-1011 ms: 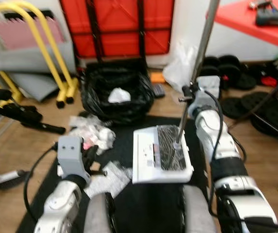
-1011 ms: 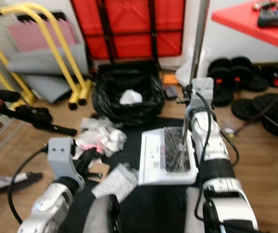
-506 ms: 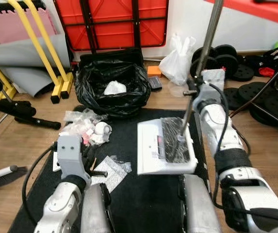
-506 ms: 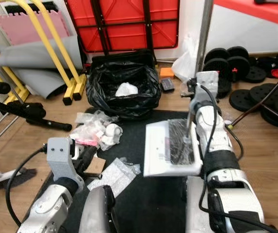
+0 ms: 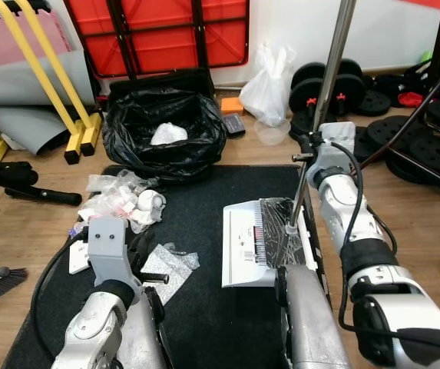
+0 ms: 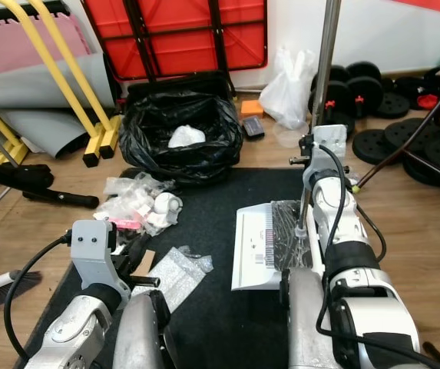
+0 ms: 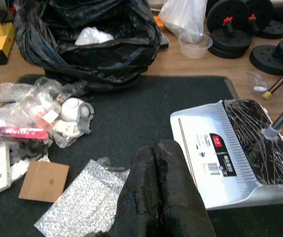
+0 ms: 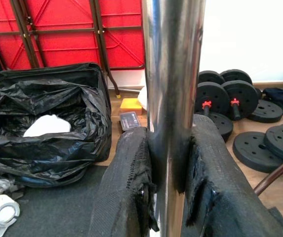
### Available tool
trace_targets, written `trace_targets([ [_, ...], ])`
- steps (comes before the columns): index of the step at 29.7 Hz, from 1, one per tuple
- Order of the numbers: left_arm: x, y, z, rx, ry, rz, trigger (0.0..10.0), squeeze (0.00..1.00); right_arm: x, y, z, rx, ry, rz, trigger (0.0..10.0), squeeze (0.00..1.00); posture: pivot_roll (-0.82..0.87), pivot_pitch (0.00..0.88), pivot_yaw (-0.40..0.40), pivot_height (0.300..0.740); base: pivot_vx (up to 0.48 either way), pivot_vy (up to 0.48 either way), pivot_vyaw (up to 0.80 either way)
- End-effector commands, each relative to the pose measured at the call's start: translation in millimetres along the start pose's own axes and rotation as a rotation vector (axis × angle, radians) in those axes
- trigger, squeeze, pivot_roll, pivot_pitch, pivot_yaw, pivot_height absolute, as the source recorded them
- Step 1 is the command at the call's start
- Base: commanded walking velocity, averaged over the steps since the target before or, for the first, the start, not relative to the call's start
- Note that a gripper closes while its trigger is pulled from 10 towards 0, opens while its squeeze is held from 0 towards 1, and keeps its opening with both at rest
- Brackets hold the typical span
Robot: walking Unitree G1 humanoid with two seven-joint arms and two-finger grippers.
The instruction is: Sweep floor
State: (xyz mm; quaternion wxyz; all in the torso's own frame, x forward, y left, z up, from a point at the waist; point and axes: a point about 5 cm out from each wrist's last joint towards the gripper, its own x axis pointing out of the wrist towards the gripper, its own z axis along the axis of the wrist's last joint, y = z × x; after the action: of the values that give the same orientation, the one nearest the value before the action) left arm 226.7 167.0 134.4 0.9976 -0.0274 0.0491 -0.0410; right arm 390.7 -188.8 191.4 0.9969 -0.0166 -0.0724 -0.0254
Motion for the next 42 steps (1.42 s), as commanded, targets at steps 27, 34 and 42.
trace_targets([
  [27,-23.0,2.8,9,-0.012,0.04,-0.006,10.0,0.0,17.3,66.4,38,0.03,-0.18,0.289,10.0,0.0,0.13,0.237,0.09,0.36,0.0,0.0,0.0],
  [34,-23.9,2.7,9,-0.02,0.044,-0.005,10.0,0.0,19.0,60.3,39,0.029,-0.177,0.274,10.0,0.0,0.12,0.239,0.089,0.36,0.0,0.0,0.0],
  [42,-24.3,2.6,9,-0.026,0.046,-0.007,10.0,0.0,20.8,54.9,40,0.032,-0.178,0.254,10.0,0.0,0.12,0.24,0.089,0.36,0.0,0.0,0.0],
])
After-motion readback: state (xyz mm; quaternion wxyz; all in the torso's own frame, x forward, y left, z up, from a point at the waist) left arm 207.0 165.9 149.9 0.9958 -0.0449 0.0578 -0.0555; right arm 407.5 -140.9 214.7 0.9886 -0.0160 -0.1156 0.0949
